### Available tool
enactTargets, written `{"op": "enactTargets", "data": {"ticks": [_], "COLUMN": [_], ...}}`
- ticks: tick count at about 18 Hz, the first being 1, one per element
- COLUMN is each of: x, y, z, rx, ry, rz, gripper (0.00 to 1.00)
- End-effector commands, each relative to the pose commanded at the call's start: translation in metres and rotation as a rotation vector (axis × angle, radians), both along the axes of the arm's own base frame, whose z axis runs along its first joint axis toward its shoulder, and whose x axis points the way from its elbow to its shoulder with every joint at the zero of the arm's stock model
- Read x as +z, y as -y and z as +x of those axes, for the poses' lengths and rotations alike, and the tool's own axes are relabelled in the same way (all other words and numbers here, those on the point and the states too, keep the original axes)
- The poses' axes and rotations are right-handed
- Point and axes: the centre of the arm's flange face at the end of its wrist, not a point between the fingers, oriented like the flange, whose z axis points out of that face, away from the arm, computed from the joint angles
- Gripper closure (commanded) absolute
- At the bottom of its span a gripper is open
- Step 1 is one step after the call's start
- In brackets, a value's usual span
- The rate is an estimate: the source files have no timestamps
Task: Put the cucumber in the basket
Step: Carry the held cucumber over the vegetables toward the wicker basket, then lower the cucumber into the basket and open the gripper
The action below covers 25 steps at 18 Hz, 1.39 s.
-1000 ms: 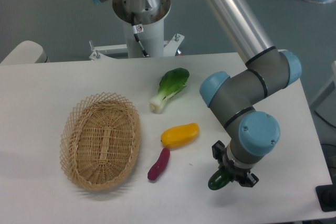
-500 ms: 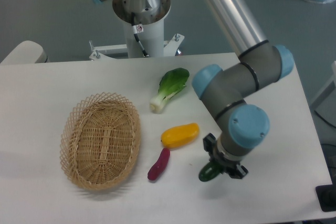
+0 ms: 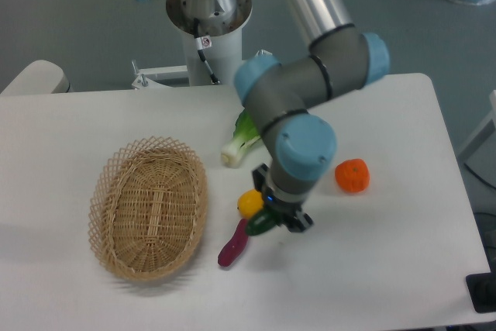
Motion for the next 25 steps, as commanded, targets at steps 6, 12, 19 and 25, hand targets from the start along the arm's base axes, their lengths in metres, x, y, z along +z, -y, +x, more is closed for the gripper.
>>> {"op": "enactTargets", "data": {"ticks": [6, 12, 19, 25], "x": [-0.021, -0.041, -0.066, -0.075], "y": [-0.043, -0.062, -0.081, -0.074], "z": [0.089, 0.141, 0.163, 0.167], "rx": [0.036, 0.088, 0.116, 0.111], "ry": [0.005, -0.003, -0.048, -0.037], "rz": [-0.029, -0.055, -0.058, -0.073], "gripper": [0.73, 0.73, 0.62, 0.00]}}
